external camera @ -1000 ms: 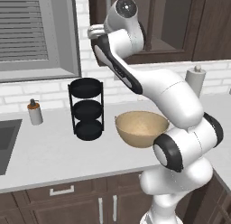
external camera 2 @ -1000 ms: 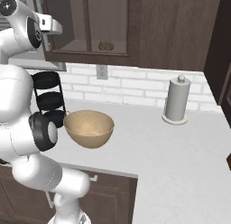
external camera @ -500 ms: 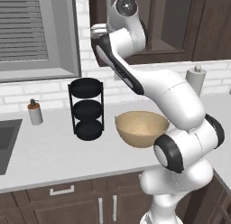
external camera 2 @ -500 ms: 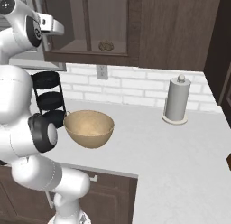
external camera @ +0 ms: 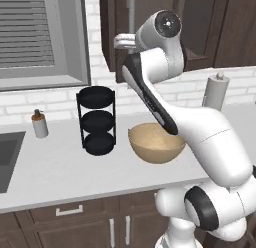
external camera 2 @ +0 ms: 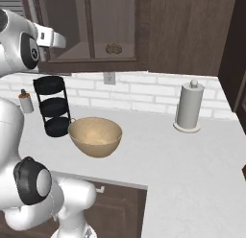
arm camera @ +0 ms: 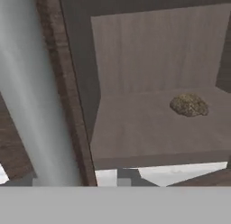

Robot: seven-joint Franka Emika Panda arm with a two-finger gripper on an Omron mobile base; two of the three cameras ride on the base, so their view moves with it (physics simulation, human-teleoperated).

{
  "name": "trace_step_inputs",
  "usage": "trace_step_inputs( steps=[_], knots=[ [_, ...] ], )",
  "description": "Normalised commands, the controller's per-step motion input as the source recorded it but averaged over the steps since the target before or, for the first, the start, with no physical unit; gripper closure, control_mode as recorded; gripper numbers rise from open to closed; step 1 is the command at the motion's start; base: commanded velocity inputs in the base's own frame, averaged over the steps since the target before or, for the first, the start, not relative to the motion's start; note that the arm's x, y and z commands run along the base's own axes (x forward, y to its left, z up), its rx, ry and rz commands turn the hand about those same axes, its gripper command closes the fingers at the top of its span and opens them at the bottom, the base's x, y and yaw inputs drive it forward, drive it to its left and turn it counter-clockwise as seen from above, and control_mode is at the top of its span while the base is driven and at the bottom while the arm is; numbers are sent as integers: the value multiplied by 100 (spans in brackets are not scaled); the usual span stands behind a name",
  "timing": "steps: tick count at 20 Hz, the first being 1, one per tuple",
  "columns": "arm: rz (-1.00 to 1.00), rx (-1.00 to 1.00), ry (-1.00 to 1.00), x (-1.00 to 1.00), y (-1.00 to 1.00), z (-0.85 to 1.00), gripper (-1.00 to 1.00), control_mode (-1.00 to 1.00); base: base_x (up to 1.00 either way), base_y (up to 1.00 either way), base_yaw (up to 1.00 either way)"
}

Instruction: Open the cabinet, pick up the bread from the cabinet and place it in the basket. Then move the basket to the dining counter.

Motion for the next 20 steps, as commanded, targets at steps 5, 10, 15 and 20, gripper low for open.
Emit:
trace_step_inputs(
  steps=[5, 10, 15, 20],
  knots=[
    [0, 15, -10, -96, -100, 0, 100, -100, 0, 0, 0],
    [0, 16, 0, -79, -100, 0, 100, -100, 0, 0, 0],
    [0, 21, 0, -70, -100, -1, 100, -100, 0, 0, 0],
    [0, 25, 0, -56, -100, -4, 100, -100, 0, 0, 0]
  ],
)
